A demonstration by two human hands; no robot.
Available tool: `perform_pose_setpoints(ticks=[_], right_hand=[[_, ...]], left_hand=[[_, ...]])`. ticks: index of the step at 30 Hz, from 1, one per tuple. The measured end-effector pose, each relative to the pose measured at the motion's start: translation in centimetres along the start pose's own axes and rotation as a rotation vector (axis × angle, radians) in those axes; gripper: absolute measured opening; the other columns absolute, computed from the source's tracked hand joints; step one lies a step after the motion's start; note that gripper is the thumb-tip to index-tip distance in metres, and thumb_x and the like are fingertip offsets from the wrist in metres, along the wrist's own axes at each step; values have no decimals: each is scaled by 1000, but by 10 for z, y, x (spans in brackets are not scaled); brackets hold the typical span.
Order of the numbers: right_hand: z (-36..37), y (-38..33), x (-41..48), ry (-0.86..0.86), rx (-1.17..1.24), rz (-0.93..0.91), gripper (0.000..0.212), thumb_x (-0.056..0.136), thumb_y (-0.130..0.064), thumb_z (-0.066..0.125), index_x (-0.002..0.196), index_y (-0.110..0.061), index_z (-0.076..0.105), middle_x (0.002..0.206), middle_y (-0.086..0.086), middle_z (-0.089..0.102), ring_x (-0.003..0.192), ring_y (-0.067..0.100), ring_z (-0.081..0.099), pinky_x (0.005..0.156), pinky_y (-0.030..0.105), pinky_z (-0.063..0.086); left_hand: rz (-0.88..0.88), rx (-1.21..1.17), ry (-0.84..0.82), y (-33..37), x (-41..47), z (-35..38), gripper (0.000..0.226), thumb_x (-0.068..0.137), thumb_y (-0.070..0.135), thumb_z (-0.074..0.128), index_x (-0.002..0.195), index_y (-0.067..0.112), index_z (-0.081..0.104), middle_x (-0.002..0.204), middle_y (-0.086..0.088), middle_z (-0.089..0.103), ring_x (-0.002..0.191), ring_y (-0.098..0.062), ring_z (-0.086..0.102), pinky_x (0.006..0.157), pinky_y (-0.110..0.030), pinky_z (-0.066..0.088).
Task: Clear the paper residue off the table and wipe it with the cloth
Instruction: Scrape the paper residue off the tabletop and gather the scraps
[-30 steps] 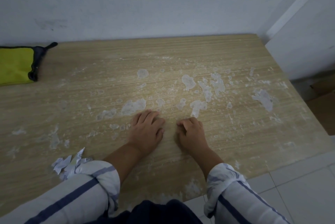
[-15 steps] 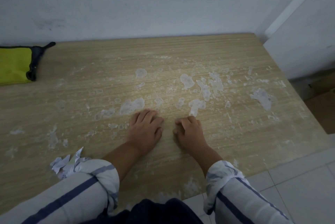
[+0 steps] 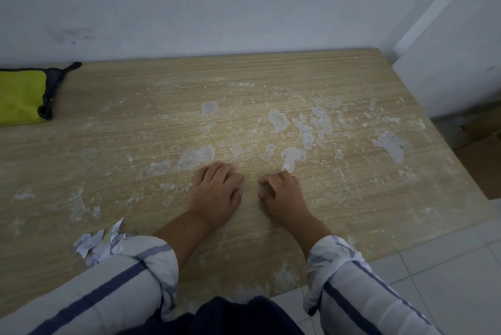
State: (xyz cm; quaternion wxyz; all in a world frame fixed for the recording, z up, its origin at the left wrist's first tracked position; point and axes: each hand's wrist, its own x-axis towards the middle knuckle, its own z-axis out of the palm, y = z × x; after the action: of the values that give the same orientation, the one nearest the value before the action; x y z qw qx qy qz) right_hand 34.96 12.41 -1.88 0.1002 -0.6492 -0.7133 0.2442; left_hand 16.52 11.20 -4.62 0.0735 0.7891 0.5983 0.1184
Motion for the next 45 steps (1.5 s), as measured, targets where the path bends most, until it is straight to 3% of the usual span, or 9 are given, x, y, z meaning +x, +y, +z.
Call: perform_pose_setpoints(ticks=[6, 13, 17, 21, 27, 31, 37, 42, 45], right_hand=[[-3, -6, 2, 11, -8, 33, 26, 87, -32, 58, 106, -15, 62, 109, 7, 55, 101, 26, 44, 84, 32, 36], [-9, 4, 4, -99, -100, -157, 26, 91, -21, 49, 110, -25, 66, 101, 9, 53, 94, 25, 45, 81, 33, 41], [-8, -1, 7, -99, -263, -299, 26, 86, -27, 43, 94, -16, 65, 91, 10, 55, 83, 27, 52, 66, 30, 41], [-3, 0, 7, -59, -394, -432, 14, 70, -14, 70, 80, -13, 61, 77, 9, 55, 66, 26, 55, 49, 27, 41], [7, 5, 11, -52, -210, -309, 28, 78, -26, 34, 78, -14, 58, 81, 8, 55, 74, 27, 49, 66, 35, 41], [-4, 11, 15, -177, -204, -376, 27, 81, -20, 41, 89, -12, 65, 87, 11, 57, 80, 28, 50, 70, 34, 43], [-14, 4, 13, -157, -424, -635, 15, 71, -8, 72, 82, -8, 61, 81, 11, 59, 69, 25, 58, 45, 27, 43], [-11, -3, 8, -88, -536, -681, 16, 77, -14, 47, 80, -6, 60, 78, 12, 62, 66, 24, 59, 49, 30, 51], [-2, -3, 8, -49, -332, -453, 26, 86, -16, 34, 86, -1, 56, 87, 18, 57, 76, 29, 54, 64, 38, 51]], left_hand=[[-1, 4, -13, 0, 0, 0, 38, 88, 40, 38, 112, 23, 62, 123, -5, 60, 123, -30, 49, 103, -46, 37], [5, 14, 23, 1, 0, 0, 35, 87, 40, 40, 108, 23, 62, 120, -3, 60, 121, -29, 50, 101, -44, 38], [9, 23, 28, 1, -1, 0, 34, 87, 40, 39, 108, 24, 62, 120, -3, 60, 120, -29, 50, 101, -44, 38], [1, 23, 21, 1, 0, 1, 35, 88, 40, 39, 109, 24, 62, 121, -3, 60, 122, -29, 50, 102, -45, 38], [5, 25, 11, 1, 0, 0, 37, 88, 40, 38, 110, 23, 62, 122, -4, 60, 122, -30, 50, 102, -45, 38], [8, 28, 22, 1, 0, 0, 35, 87, 40, 39, 107, 23, 62, 120, -4, 61, 120, -30, 51, 101, -45, 39], [4, 23, 31, 2, -1, 0, 33, 88, 40, 40, 108, 24, 62, 121, -3, 60, 121, -29, 50, 102, -44, 38], [10, 17, 32, 3, -1, -1, 34, 90, 40, 38, 108, 24, 62, 121, -2, 59, 122, -28, 49, 103, -43, 37], [8, 24, 24, 1, -1, 2, 33, 89, 40, 40, 109, 24, 61, 121, -2, 59, 122, -27, 48, 103, -43, 35]])
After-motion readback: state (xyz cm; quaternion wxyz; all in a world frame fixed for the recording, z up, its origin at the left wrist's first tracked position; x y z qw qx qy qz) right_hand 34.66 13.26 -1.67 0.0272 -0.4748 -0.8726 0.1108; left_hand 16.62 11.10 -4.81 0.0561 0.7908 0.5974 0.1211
